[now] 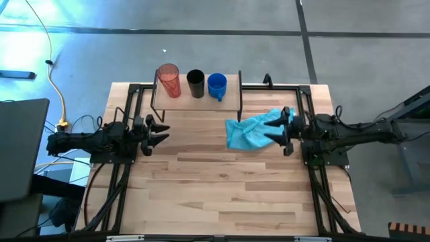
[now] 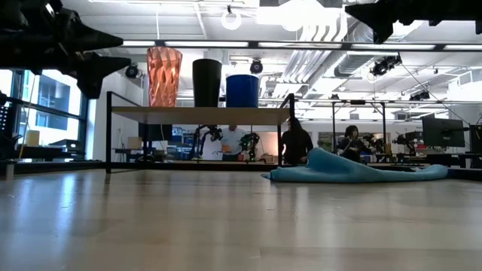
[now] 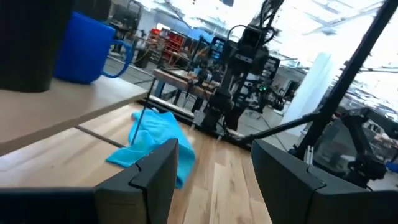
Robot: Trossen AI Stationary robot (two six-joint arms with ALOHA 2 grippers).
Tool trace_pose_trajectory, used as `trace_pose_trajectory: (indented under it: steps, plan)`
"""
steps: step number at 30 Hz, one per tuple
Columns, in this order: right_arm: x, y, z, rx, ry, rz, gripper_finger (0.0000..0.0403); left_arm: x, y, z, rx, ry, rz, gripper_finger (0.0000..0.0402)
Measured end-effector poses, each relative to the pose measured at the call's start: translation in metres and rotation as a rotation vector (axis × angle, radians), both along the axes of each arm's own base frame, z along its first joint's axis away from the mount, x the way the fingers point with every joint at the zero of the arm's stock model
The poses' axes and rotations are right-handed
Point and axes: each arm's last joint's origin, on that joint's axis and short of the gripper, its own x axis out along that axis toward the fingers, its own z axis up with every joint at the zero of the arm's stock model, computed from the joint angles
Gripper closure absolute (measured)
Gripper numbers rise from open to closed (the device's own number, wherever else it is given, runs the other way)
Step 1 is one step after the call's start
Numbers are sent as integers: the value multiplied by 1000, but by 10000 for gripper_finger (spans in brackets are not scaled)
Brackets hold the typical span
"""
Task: Stack small to large cups/mugs on shelf
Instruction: Return to Home Position
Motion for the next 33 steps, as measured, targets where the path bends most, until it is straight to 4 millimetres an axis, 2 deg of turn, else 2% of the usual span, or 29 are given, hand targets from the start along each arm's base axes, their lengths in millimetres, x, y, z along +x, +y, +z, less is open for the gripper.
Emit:
trace_pose_trajectory:
  steps: [4, 10, 18, 33]
  plan:
    - [1, 6, -1, -78, 10, 102, 203, 0, -1, 0, 18, 5, -20, 208]
    - [0, 2, -5, -22, 38, 72, 203, 0, -1, 0, 15, 7, -34, 208]
    - [-17, 1, -45, 21, -218, 65, 203, 0, -2, 0, -8, -1, -70, 208]
    - [-28, 3, -65, 37, -261, 153, 203, 1, -2, 0, -10, -3, -88, 208]
